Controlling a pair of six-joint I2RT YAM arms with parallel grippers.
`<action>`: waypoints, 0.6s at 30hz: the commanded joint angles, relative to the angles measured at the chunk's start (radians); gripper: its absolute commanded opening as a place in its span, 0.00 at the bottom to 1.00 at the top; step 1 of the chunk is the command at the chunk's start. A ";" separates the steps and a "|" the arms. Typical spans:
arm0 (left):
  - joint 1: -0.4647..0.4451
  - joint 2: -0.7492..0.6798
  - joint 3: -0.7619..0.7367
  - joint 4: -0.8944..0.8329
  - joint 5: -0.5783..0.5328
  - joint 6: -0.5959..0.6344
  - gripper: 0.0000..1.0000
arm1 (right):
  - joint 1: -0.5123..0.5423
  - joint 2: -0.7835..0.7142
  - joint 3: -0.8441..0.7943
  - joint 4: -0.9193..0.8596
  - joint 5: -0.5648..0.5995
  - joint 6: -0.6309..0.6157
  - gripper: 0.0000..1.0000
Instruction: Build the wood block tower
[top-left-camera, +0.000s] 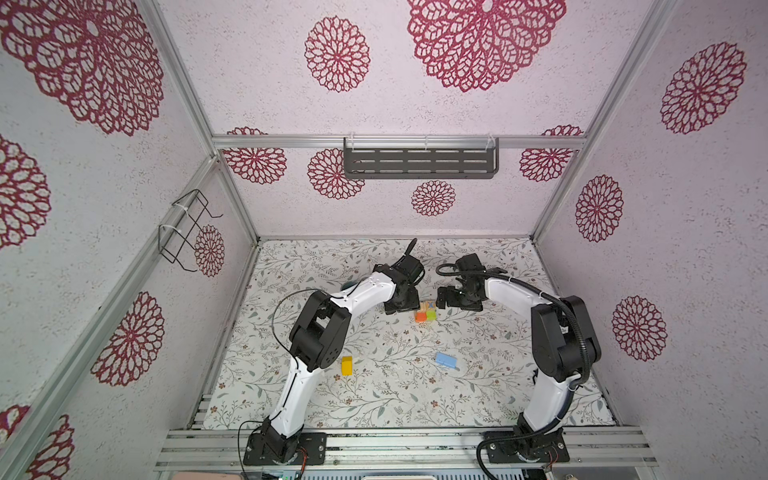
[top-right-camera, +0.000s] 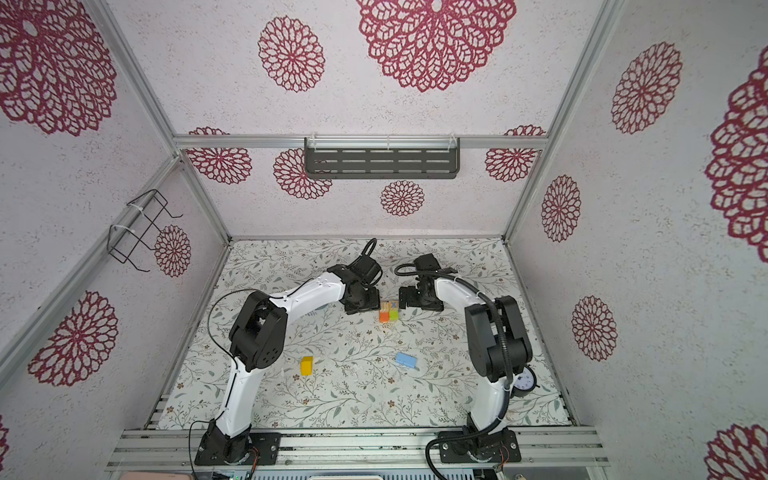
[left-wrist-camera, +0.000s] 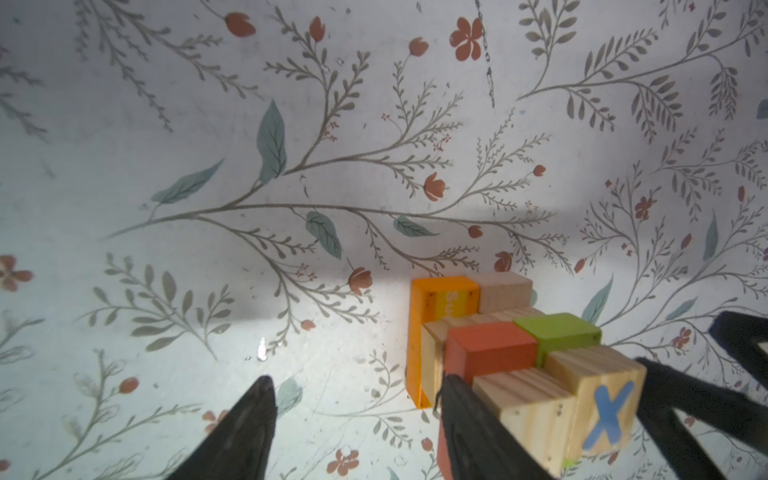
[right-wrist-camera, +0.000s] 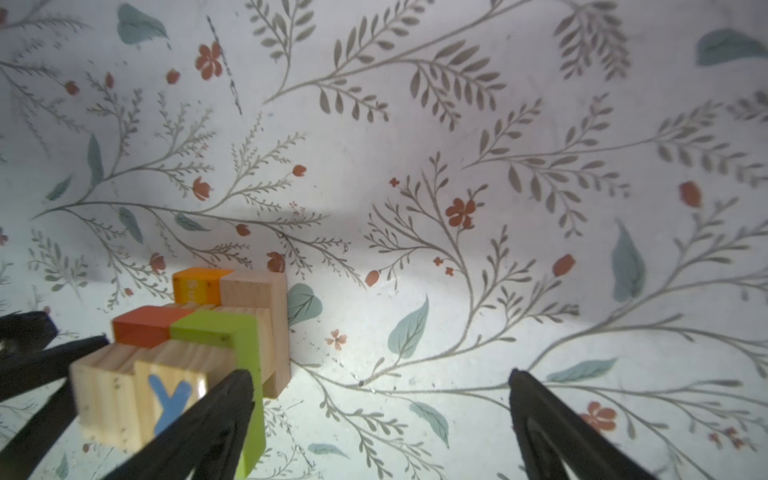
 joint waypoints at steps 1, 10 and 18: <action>0.017 -0.097 -0.016 -0.019 -0.038 0.015 0.67 | -0.011 -0.091 0.012 -0.033 0.049 0.024 0.99; 0.033 -0.301 -0.194 0.013 -0.064 0.025 0.66 | -0.005 -0.219 -0.074 -0.099 0.083 0.047 0.99; 0.017 -0.565 -0.486 0.118 -0.114 0.032 0.93 | 0.105 -0.404 -0.200 -0.181 0.185 0.141 0.99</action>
